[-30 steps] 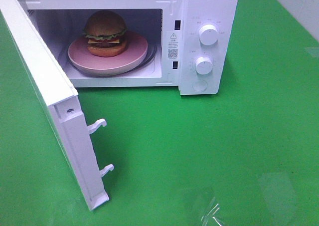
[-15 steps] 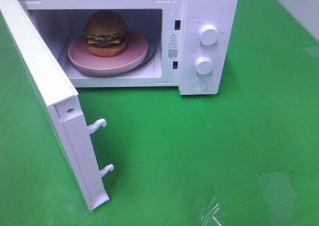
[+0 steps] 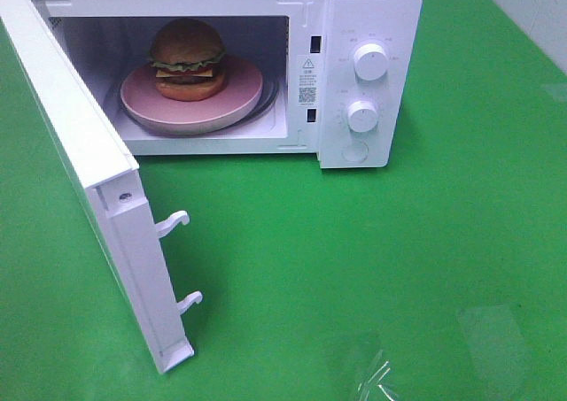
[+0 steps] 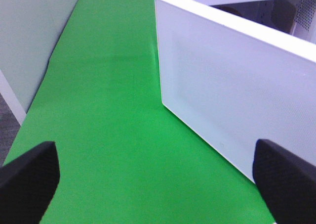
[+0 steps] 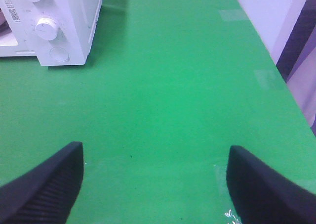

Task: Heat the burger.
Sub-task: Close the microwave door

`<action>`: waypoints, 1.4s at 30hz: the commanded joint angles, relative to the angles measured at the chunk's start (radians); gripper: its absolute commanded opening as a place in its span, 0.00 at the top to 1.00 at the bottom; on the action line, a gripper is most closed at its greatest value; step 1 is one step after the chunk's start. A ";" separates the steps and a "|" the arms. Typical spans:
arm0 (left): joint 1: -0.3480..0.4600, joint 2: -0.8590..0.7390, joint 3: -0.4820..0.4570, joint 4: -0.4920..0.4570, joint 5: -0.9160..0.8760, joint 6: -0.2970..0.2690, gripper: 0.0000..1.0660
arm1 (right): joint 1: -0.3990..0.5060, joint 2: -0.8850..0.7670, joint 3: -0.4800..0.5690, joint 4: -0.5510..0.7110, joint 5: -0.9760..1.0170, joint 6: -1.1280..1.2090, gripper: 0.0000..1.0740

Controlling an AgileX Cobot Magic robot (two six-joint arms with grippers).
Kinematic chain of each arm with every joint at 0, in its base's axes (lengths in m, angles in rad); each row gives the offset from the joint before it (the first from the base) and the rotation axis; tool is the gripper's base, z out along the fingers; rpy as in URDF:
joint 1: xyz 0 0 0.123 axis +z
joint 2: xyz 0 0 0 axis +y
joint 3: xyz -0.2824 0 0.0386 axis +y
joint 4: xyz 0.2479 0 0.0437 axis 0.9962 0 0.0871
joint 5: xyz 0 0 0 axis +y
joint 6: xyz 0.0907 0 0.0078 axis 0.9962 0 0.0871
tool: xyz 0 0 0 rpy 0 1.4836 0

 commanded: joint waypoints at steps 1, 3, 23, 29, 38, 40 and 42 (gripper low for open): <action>-0.005 0.045 -0.006 -0.012 -0.104 -0.008 0.07 | -0.007 -0.024 0.004 -0.002 0.000 -0.009 0.30; -0.005 0.083 -0.006 -0.015 -0.158 -0.008 0.07 | -0.007 -0.024 0.004 -0.002 0.000 -0.009 0.30; -0.005 0.319 -0.005 -0.014 -0.382 -0.053 0.41 | -0.007 -0.024 0.004 -0.002 0.000 -0.009 0.30; -0.005 0.341 -0.005 0.012 -0.403 -0.023 0.82 | -0.007 -0.024 0.004 -0.002 0.000 -0.009 0.30; -0.005 0.418 0.096 0.033 -0.590 0.003 1.00 | -0.007 -0.024 0.004 -0.002 0.000 -0.009 0.30; -0.005 0.436 0.133 0.033 -0.657 0.003 1.00 | -0.007 -0.024 0.004 -0.002 0.000 -0.009 0.30; -0.005 0.446 0.166 0.033 -0.727 0.002 1.00 | -0.007 -0.024 0.004 -0.002 0.000 -0.009 0.30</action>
